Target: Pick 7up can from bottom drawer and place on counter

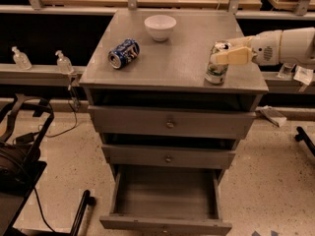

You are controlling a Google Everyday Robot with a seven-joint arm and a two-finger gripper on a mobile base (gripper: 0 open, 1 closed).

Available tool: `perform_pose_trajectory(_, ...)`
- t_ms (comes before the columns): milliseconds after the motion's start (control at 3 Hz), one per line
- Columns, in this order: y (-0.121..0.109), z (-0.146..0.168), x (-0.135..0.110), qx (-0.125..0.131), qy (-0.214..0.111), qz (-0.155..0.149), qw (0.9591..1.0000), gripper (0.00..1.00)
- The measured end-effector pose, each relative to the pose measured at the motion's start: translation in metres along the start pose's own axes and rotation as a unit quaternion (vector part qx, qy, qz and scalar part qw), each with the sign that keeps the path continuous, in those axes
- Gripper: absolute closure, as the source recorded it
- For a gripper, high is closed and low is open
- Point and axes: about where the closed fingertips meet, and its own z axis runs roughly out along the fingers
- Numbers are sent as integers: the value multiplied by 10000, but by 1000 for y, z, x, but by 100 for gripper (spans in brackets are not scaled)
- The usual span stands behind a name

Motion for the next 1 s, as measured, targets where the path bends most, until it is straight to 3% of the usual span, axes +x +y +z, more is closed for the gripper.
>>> perform_pose_trajectory(667,-5,-21,3,99,-96,-101,9999,0)
perform_pose_trajectory(1000,-19,-78,-8,589,-426,-538,9959,0)
